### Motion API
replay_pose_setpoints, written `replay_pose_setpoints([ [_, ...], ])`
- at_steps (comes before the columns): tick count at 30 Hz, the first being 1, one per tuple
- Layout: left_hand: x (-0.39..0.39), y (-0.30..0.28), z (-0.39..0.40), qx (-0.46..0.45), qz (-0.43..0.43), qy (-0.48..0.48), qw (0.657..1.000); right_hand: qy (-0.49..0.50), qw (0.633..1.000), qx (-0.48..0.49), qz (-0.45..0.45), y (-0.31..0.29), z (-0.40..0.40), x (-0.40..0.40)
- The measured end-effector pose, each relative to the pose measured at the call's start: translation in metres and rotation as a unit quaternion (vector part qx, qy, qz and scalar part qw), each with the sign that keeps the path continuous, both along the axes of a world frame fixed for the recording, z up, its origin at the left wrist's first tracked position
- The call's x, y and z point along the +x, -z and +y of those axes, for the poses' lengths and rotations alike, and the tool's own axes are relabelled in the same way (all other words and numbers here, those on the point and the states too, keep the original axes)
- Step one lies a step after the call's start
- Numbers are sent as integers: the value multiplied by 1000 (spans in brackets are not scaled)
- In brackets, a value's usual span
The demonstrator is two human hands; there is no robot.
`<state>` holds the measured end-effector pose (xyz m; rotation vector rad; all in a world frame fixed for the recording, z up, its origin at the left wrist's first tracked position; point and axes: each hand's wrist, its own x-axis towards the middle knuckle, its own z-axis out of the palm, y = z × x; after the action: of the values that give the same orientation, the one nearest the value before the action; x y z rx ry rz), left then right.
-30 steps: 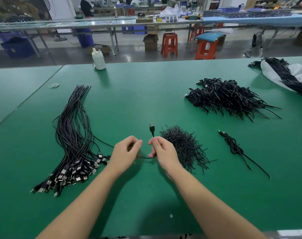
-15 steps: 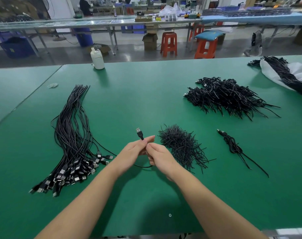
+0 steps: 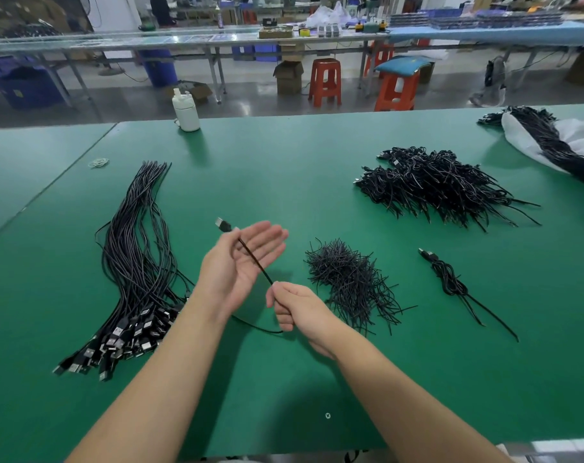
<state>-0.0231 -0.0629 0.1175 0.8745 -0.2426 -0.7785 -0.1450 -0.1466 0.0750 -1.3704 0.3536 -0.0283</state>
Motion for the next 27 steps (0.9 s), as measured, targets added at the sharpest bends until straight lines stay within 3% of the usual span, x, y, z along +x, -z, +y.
replay_pose_setpoints([
  [3,10,-14,11,-4,28,34,999,-6,999,50,0,-1,-1,1],
  [6,10,-21,30,67,-23,186,980,-1,994,112,-10,-5,-7,3],
  [10,2,-19,42,239,-196,375,874,-28,996,88,-4,-8,-12,6],
  [14,-6,-10,43,377,-271,376,802,-53,998,25,23,-8,-14,5],
  [18,-2,3,44,419,-288,350,787,-61,997,-40,29,-13,-14,5],
  [21,0,14,43,383,-344,282,810,-48,998,-33,9,-15,-14,4],
  [23,-1,22,36,329,-328,179,867,-45,999,-26,-7,-15,-14,4],
  [25,0,28,27,236,-232,33,943,-56,998,-31,-7,-12,-10,3],
  [27,5,26,19,92,-78,-62,991,-68,996,-53,5,-6,-2,5],
])
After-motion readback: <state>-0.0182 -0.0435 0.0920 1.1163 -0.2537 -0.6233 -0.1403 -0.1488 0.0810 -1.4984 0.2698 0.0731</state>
